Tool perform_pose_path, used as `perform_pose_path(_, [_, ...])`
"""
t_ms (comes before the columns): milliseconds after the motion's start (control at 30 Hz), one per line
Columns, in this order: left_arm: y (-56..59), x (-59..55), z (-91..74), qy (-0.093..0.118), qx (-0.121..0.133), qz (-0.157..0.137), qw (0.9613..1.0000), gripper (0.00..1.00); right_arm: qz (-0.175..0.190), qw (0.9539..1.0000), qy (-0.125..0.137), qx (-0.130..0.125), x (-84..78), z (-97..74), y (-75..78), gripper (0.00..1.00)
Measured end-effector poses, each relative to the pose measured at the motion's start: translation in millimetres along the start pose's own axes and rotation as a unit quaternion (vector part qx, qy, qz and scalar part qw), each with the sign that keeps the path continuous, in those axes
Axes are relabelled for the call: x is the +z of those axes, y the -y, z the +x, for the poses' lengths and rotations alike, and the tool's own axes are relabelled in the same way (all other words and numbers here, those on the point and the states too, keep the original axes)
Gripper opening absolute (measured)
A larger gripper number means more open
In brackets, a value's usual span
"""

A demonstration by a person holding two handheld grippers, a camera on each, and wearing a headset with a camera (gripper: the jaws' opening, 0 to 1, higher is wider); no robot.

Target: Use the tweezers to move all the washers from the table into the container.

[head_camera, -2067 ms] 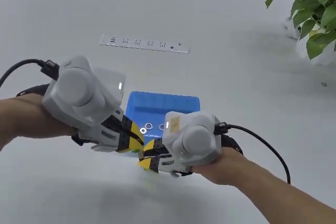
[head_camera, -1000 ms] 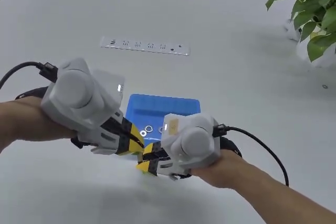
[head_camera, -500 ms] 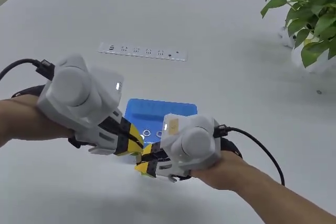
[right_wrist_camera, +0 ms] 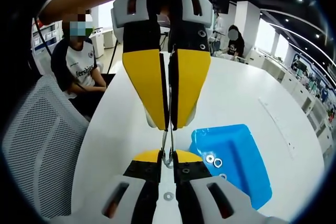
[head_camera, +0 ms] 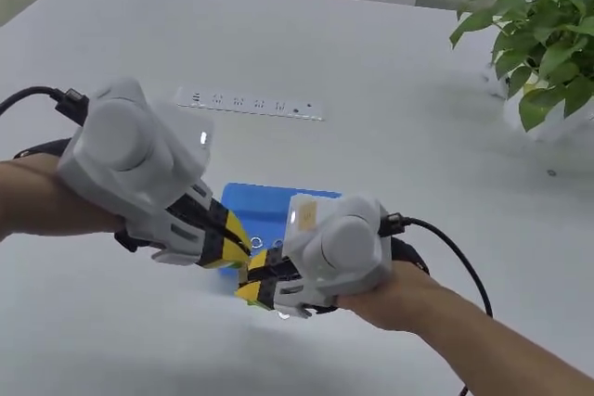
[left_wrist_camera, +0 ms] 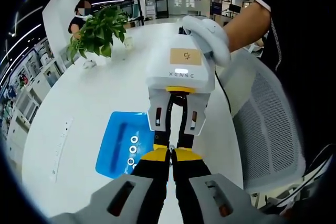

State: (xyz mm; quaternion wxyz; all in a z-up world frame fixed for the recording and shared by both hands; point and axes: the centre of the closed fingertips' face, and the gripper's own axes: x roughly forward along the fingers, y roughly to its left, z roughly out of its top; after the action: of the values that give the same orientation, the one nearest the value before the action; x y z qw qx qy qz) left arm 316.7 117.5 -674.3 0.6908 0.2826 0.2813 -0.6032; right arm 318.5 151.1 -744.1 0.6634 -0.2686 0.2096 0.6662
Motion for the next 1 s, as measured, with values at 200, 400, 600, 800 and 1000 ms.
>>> perform_pose_path(200, [-2.6,7.6,-6.0,0.003,0.004,0.007,1.0,0.06,-0.008,1.0,-0.002,-0.006,7.0,-7.1,4.4,0.1])
perform_pose_path(400, [-6.7,14.6,-11.7,0.004,0.007,0.014,0.9999,0.06,-0.011,0.9999,0.0,-0.012,12.1,-12.7,10.1,0.1])
perform_pose_path(600, [-14.4,21.7,-16.3,0.008,0.012,0.021,0.9997,0.06,-0.014,0.9997,0.001,-0.019,17.9,-19.3,19.8,0.1])
perform_pose_path(800, [-24.3,27.5,-19.2,0.009,0.017,0.027,0.9994,0.06,-0.016,0.9995,0.004,-0.028,21.5,-23.9,31.6,0.1])
perform_pose_path(1000, [-34.3,29.9,-18.7,0.012,0.019,0.03,0.9993,0.06,-0.018,0.9992,0.004,-0.035,21.7,-26.5,42.5,0.1])
